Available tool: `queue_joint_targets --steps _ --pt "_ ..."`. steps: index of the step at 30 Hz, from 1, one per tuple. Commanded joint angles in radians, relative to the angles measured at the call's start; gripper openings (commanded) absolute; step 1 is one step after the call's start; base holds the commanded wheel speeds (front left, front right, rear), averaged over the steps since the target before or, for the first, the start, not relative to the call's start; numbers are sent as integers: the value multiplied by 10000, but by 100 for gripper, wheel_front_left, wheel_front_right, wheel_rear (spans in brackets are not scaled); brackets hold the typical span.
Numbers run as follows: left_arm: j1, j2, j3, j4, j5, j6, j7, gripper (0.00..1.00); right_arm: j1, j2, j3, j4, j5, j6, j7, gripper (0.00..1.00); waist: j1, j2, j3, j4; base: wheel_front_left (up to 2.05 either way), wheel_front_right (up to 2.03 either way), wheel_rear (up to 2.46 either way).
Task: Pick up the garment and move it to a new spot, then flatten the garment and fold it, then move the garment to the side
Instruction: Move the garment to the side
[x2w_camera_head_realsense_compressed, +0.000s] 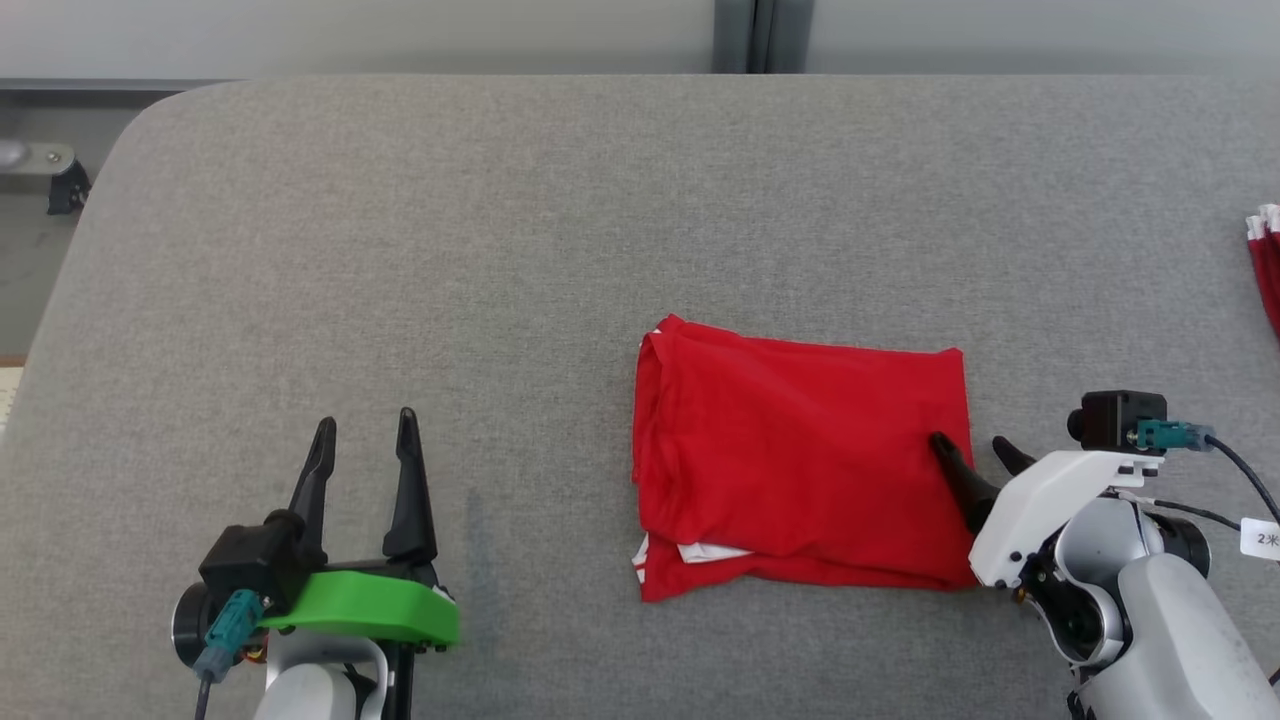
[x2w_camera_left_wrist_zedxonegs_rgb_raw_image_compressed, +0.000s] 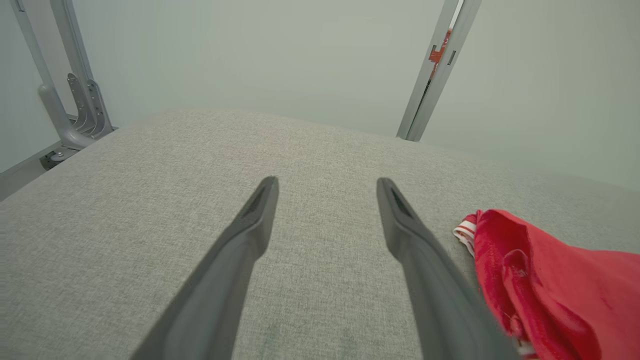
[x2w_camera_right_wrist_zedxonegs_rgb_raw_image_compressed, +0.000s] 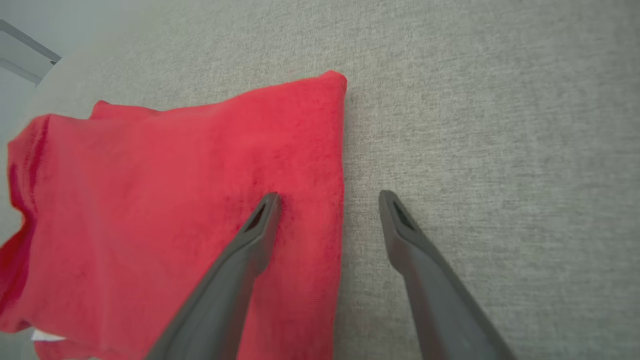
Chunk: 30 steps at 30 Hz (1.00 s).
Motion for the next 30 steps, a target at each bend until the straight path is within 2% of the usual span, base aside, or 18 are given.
queue_joint_targets --steps 1,3,4,5,6,7,8,9,15,16,24,30 --pt "-155 11 9 -44 -20 32 -1 100 -210 -90 86 194 94 -1 59 100 0 0 184 192 0 0 0" --pt "-174 10 13 -60 -23 47 -1 100 -360 -168 256 483 143 -1 135 100 0 0 230 228 0 0 0" --pt "-182 10 16 -67 -21 45 -1 100 -422 -194 331 601 163 -1 157 94 0 0 249 234 0 0 0" --pt "-191 10 20 -78 -12 50 -1 100 -489 -230 438 733 199 -1 167 62 0 0 272 230 0 0 0" --pt "-197 10 26 -89 9 50 -1 100 -536 -243 539 831 232 -2 181 43 0 0 293 212 0 0 0" --pt "-203 10 29 -106 49 45 -1 100 -600 -252 675 936 271 -1 184 31 0 0 318 167 0 0 0" --pt "-220 10 21 -120 83 32 1 100 -644 -269 778 992 305 -1 147 11 0 0 337 122 0 0 0" --pt "-238 10 15 -142 116 14 -1 100 -726 -301 884 1028 344 -1 76 0 0 0 365 38 0 0 0" --pt "-240 11 35 -317 291 -22 1 100 -1225 -686 993 1025 174 -11 -787 0 0 0 474 -822 0 0 0" --pt "-237 12 150 -348 445 -75 1 100 -1402 -922 857 1067 13 -10 -1313 0 0 0 592 -1818 0 0 0" --pt "-406 190 191 -253 811 -294 1 100 -1473 -934 -11 1184 -88 -8 -2198 0 0 0 982 -4177 0 0 0" --pt "-551 309 -42 -90 1026 -391 1 100 -1565 -668 -277 1220 -208 -8 -2620 0 0 0 1198 -5363 0 0 0"
